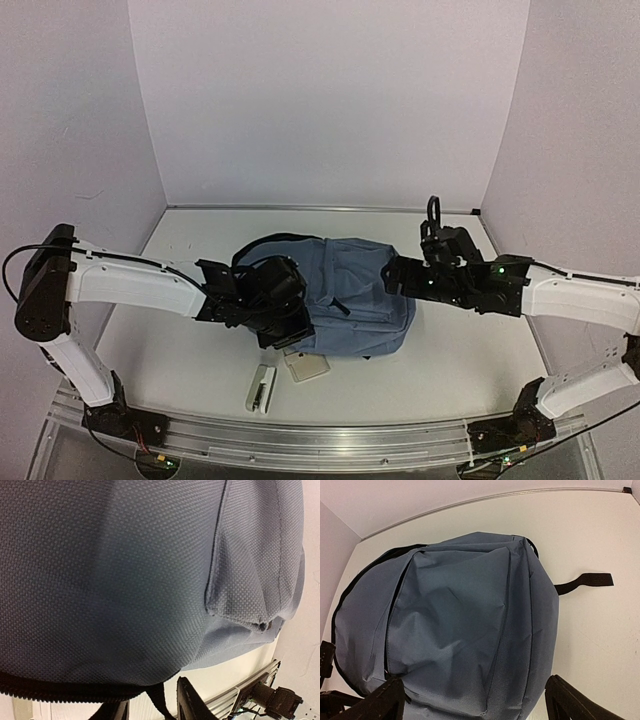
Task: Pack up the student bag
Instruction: Zip the student bag at the center of the board.
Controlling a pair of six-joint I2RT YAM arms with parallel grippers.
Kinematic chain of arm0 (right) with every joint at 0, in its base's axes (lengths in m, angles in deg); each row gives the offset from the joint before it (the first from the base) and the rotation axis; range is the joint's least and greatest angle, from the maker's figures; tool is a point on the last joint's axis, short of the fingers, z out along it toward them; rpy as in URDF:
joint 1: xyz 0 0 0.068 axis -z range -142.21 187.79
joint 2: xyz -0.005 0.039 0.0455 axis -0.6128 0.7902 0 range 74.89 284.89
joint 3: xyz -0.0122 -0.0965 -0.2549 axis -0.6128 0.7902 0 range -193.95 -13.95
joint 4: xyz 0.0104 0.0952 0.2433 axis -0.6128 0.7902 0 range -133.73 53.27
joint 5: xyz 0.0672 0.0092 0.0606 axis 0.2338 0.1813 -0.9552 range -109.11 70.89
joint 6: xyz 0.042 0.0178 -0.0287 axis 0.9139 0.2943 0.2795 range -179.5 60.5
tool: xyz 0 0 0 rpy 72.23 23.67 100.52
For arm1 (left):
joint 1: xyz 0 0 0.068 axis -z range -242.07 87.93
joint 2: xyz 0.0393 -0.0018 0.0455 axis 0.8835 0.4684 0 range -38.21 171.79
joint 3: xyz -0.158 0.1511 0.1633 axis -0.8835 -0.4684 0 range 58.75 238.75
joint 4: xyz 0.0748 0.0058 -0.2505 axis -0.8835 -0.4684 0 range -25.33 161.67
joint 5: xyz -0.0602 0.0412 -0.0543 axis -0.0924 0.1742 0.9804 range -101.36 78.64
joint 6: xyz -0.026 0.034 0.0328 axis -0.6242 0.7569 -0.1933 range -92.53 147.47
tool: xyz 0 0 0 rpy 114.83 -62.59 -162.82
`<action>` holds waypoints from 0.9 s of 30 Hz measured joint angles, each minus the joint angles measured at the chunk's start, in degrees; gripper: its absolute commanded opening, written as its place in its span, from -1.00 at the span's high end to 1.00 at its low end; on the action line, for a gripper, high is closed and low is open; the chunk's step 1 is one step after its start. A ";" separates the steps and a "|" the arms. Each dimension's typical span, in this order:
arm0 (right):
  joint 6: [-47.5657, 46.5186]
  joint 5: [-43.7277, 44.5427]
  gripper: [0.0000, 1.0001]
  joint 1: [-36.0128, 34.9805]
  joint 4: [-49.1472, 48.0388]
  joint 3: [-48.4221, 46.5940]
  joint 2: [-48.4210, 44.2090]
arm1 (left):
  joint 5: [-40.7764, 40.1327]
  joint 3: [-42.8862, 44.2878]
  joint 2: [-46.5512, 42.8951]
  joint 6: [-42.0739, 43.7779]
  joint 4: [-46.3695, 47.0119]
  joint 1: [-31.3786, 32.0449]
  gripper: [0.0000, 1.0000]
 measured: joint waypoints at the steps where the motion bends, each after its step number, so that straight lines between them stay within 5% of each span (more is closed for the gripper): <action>1: 0.08 0.00 -0.94 0.00 0.00 0.16 0.00 | -0.11 0.02 0.00 -0.09 0.00 0.00 0.62; 6: 0.56 -0.14 -0.96 0.00 0.05 0.48 0.08 | -0.35 0.02 0.00 -0.14 0.04 0.00 0.98; 12: 2.37 -3.03 -0.92 1.24 -0.95 1.58 2.20 | -0.39 0.02 0.00 -0.14 0.04 0.00 1.00; 27: 14.15 -16.17 -0.36 3.69 -7.88 16.93 -3.79 | -0.37 -0.76 -1.03 -0.16 0.25 0.01 1.00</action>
